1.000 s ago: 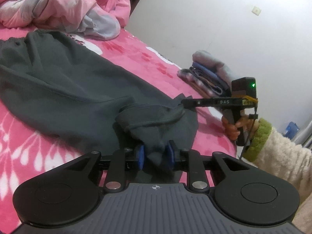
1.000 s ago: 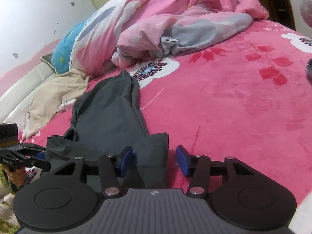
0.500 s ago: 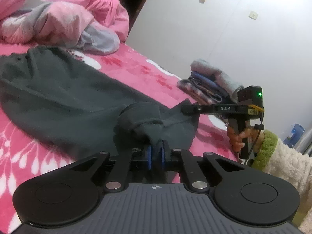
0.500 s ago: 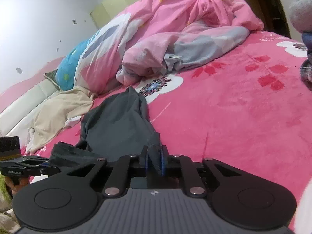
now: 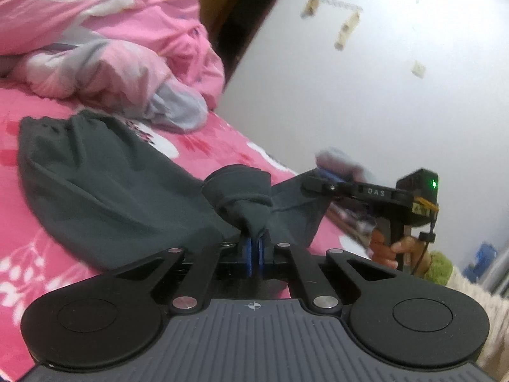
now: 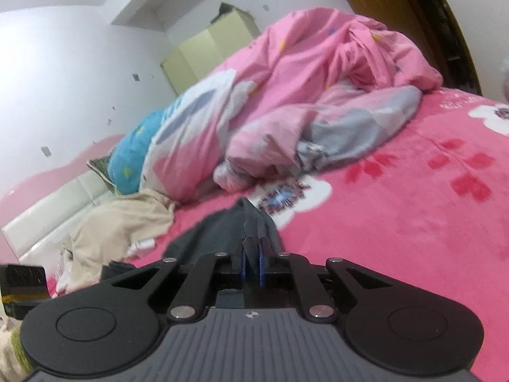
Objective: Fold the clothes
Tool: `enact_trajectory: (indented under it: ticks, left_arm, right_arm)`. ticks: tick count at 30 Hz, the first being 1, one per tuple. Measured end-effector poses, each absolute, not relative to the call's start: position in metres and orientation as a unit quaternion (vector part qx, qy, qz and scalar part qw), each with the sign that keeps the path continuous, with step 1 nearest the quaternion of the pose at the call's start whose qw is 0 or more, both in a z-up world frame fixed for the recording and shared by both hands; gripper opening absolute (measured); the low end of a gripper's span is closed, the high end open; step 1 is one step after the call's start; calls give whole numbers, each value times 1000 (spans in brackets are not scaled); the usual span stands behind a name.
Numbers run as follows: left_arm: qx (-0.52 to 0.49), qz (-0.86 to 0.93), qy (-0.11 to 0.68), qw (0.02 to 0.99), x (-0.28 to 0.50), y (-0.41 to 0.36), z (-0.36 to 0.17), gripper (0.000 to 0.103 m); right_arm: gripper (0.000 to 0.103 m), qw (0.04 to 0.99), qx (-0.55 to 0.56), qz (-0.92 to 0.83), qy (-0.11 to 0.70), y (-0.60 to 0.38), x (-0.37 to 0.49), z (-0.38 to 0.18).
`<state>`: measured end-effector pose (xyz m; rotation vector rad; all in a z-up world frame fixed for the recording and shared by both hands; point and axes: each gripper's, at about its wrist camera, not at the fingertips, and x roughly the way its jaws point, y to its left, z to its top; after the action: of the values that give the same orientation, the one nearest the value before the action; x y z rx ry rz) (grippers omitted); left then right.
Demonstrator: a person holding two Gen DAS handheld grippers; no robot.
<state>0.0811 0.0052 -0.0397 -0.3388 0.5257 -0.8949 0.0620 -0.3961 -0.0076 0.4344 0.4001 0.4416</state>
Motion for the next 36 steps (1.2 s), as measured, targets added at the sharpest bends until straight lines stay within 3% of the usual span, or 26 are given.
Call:
enact_trajectory:
  ticks: [20,32,35,36]
  left_arm:
    - [-301,-317,239,867,221,104,-52,1]
    - [-358,-265,291,847,306,143,-103,2]
    - [-385,-256,310,831,307,152,-111,10]
    - [-394,-253,316,825,308,154,-114,20]
  right_arm:
    - [7,918,204,260,218,-296,265,10]
    - [8,905,232,220,280,-257,389,-44]
    - [14,893,259,165,329,-261,404,-68]
    - [20,887,274,159,335,-264,403,-70]
